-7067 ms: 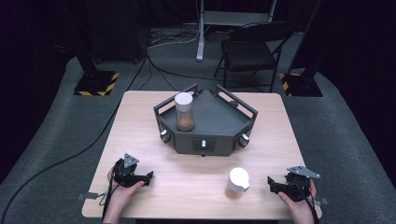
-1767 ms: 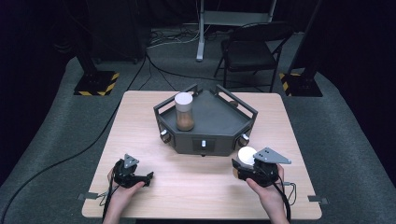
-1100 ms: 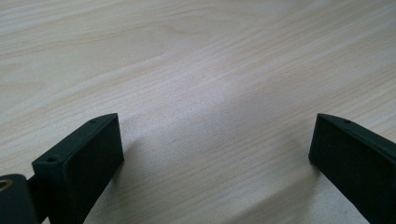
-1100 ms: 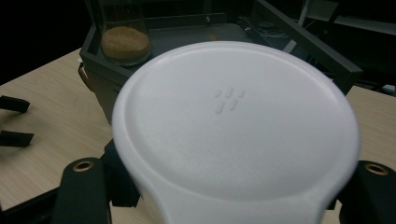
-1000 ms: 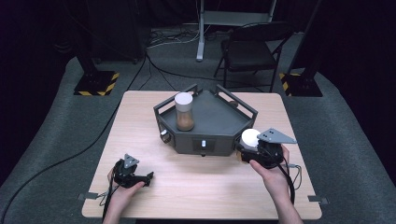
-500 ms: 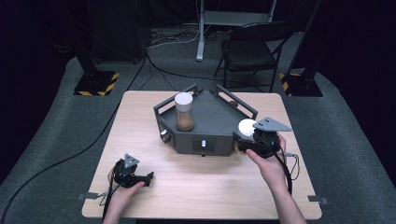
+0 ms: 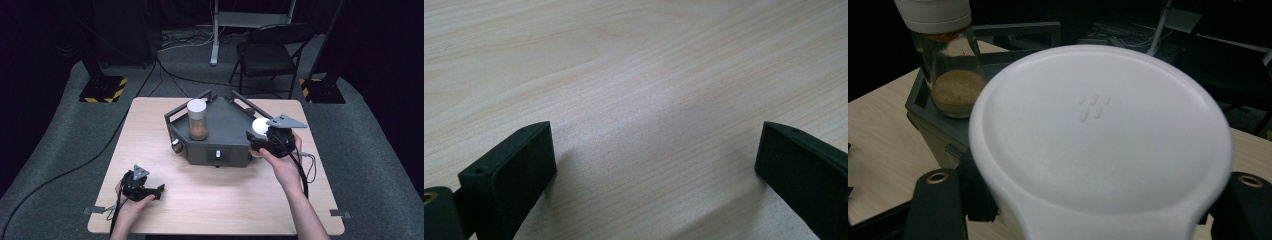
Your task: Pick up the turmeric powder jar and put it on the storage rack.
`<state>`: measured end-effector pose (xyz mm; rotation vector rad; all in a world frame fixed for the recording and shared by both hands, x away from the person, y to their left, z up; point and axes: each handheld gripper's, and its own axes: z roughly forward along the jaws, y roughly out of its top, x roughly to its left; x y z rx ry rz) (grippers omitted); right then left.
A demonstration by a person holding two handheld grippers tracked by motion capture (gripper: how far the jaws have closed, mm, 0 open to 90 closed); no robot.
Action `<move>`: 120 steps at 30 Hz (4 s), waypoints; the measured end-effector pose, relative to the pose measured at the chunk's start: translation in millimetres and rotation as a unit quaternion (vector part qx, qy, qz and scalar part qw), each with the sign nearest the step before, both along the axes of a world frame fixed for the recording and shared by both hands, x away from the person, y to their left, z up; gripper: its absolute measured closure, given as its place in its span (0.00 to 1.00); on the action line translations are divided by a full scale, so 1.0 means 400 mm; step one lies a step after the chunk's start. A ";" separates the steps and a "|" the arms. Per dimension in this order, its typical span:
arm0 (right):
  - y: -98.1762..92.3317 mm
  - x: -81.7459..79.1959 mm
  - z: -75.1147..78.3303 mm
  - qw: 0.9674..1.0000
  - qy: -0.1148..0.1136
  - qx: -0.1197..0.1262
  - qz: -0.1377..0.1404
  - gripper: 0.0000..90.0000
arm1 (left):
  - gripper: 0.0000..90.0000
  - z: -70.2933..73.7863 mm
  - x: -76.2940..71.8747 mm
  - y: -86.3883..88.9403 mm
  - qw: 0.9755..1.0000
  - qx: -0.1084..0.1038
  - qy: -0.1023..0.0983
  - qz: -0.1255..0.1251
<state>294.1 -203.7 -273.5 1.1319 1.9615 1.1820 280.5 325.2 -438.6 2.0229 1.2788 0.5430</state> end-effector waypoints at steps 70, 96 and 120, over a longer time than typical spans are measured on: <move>0.093 0.224 -0.007 0.999 0.041 0.020 0.007 0.32 | 0.03 0.000 0.006 -0.002 1.000 0.001 0.000 -0.008; 0.033 0.133 0.029 0.999 0.026 0.035 -0.003 0.07 | 0.03 0.000 0.006 -0.003 1.000 0.001 0.000 -0.007; -0.049 0.046 -0.074 0.999 0.026 0.022 -0.017 0.08 | 0.02 0.001 0.007 -0.005 1.000 0.001 0.001 -0.006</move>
